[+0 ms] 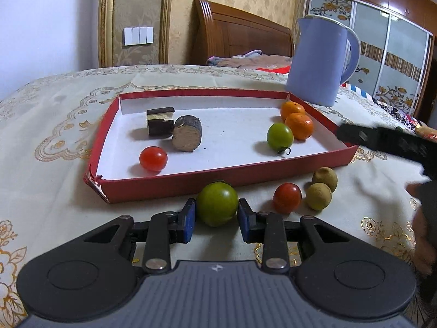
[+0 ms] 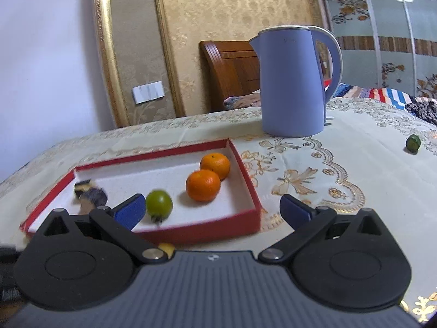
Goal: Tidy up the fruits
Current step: 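Close the left gripper on the large green tomato, then move the right gripper to a yellow-brown fruit and close on it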
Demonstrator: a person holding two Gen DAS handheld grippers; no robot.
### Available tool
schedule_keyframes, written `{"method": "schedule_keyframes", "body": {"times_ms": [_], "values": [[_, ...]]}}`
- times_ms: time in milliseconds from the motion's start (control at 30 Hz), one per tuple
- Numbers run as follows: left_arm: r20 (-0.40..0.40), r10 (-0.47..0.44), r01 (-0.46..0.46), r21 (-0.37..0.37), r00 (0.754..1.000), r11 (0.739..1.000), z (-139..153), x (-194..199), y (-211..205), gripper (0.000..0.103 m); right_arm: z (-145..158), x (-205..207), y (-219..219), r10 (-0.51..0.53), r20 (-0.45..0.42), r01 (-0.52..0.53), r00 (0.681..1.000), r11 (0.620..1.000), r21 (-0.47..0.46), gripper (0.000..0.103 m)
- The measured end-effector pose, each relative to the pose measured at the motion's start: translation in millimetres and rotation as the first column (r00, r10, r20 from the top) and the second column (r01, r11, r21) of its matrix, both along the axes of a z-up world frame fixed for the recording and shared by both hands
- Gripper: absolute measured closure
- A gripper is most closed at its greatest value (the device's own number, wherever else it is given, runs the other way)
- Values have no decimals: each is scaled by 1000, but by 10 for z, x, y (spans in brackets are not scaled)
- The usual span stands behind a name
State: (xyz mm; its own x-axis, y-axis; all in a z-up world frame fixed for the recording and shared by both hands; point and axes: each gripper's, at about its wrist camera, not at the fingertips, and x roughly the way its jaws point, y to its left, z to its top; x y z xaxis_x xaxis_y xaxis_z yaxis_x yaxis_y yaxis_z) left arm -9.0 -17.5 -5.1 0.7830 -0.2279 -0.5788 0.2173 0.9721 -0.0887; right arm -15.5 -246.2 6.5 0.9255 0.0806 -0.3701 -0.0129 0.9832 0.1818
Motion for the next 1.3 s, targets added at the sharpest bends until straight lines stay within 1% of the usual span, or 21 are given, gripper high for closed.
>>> {"method": "schedule_keyframes", "body": {"times_ms": [100, 200, 233, 300, 467, 500, 533, 567, 600, 633, 700, 767, 867, 933, 1000, 1200, 1300], "values": [[2, 0, 0, 10, 1000, 1000, 0, -2, -12, 71, -14, -112, -125, 30, -22, -29, 999, 999, 27, 0], [1, 0, 0, 15, 1000, 1000, -2, -1, -20, 71, -15, -174, -164, 26, -34, -27, 999, 1000, -10, 0], [0, -1, 1, 17, 1000, 1000, 0, 4, -25, 71, -15, -171, -151, 43, -48, -44, 998, 999, -24, 0], [-1, -3, 3, 23, 1000, 1000, 4, 17, -38, 71, -32, -186, -91, 94, -68, -98, 993, 993, -65, 11], [-3, -3, 3, 13, 1000, 1000, 3, 24, -27, 71, -46, -250, 192, 213, -92, -227, 973, 955, -188, 26], [-3, -3, 3, 14, 1000, 1000, 3, 25, -27, 71, -52, -262, 254, 234, -97, -250, 967, 945, -212, 34], [-2, -3, 3, 15, 1000, 1000, 1, 25, -25, 71, -54, -263, 293, 249, -109, -268, 962, 937, -222, 37], [-2, -3, 3, 13, 1000, 1000, 1, 26, -22, 71, -60, -250, 328, 265, -125, -288, 956, 931, -224, 44], [-2, -3, 3, 10, 1000, 1000, 2, 27, -21, 71, -75, -226, 359, 283, -146, -309, 948, 926, -215, 48], [-3, -3, 3, 9, 1000, 1000, 1, 30, -19, 71, -83, -214, 379, 297, -161, -326, 941, 924, -202, 49], [-2, -3, 3, 9, 1000, 1000, 1, 30, -19, 71, -104, -179, 402, 323, -188, -356, 928, 918, -177, 58], [-3, -3, 3, 6, 1000, 1000, -1, 31, -14, 71, -113, -147, 410, 336, -202, -368, 920, 918, -150, 58], [-2, -3, 3, 6, 1000, 1000, 1, 31, -17, 71, -114, -98, 416, 345, -209, -376, 915, 917, -132, 58], [-3, -3, 3, 2, 1000, 1000, 1, 32, -12, 71, -115, -63, 444, 354, -215, -385, 910, 915, -122, 61], [-3, -3, 3, -3, 1000, 1000, 0, 34, -4, 71, -119, -31, 484, 354, -217, -385, 910, 915, -121, 64], [-3, -2, 2, -5, 1000, 1000, -3, 34, -1, 71, -108, -5, 617, 366, -215, -402, 905, 903, -152, 64], [-3, -2, 2, -5, 1000, 1000, -3, 35, -2, 71, -111, -9, 639, 369, -215, -406, 904, 899, -164, 72]]}}
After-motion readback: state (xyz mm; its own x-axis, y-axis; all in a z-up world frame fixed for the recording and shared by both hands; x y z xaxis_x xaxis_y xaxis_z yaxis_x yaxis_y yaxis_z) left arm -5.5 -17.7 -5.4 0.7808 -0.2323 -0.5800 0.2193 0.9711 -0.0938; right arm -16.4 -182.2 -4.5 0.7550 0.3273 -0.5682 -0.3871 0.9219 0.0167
